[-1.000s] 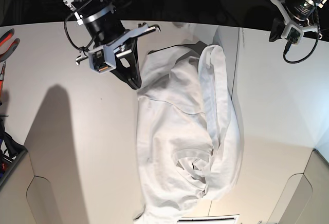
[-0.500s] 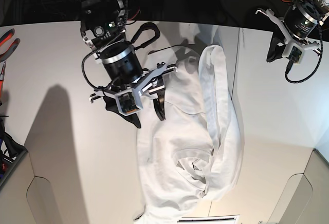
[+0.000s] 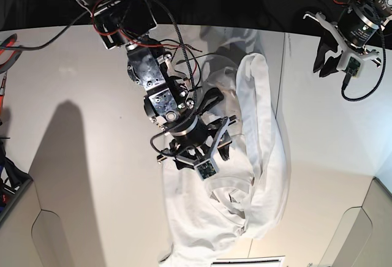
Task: Layout the t-shirt on the table in an organized manner, then fold the t-shirt properly
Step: 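Lower the right gripper onto the white shirt and pinch its fabric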
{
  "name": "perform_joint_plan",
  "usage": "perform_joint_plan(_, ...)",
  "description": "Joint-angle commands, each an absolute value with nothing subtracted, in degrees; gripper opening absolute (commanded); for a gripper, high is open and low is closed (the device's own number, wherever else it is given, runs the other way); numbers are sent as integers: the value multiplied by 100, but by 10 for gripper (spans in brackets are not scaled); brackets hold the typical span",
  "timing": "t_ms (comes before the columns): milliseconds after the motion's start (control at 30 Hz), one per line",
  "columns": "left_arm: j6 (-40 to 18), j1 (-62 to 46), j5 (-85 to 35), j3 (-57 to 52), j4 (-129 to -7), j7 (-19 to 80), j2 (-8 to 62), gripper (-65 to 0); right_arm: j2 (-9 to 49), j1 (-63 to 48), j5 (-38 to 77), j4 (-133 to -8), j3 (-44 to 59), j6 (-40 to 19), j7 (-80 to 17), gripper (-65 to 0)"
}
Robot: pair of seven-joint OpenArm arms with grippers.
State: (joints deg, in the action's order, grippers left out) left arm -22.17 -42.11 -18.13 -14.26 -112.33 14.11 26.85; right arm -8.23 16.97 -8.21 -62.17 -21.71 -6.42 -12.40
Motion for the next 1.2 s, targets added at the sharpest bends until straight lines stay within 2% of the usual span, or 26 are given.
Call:
perform_joint_plan(0, -2211, -4204, -1865, -1470, -11319, 1317, 2746, -503, -871, 1938, -814, -6180, -2276, -639, -1118, -333)
perform_joint_plan(100, -2209, -4171, -1868, -1470, -11319, 1313, 2749, -503, -871, 2193, -814, -5959, -2582, -648, -1118, -333)
perform_joint_plan(300, -2211, -4110, -1975, -1470, -11319, 1330, 2749, -503, -871, 2499, -792, -5745, -3249, -1142, -1116, -333)
perform_joint_plan(500, -2209, -4082, -1994, -1470, -11319, 1428, 2749, -503, -871, 2534, -794, -5640, -3739, -1135, -1116, -333)
perform_joint_plan(733, -2209, -4080, -1997, -1470, -11319, 1444, 2749, -503, -871, 2534, -797, -5201, -3789, -1129, -1114, -333)
perform_joint_plan(833, -2209, -4077, -1999, -1470, -11319, 1441, 2749, -503, -871, 2534, -797, -5159, -3789, -906, -1098, -337)
perform_joint_plan(900, -2209, -4077, -1999, -1470, -11319, 1441, 2749, -503, -871, 2536, -808, -5164, -3789, -751, -1094, -372)
perform_joint_plan(1100, -2209, -4077, -1997, -1470, -11319, 1441, 2749, -503, -871, 2534, -1229, -5203, -3789, -663, -1052, -637)
perform_joint_plan(1167, -2209, -4077, -1997, -1470, -11319, 1441, 2749, -503, -871, 2534, -1310, -5251, -3789, -537, -1055, -650)
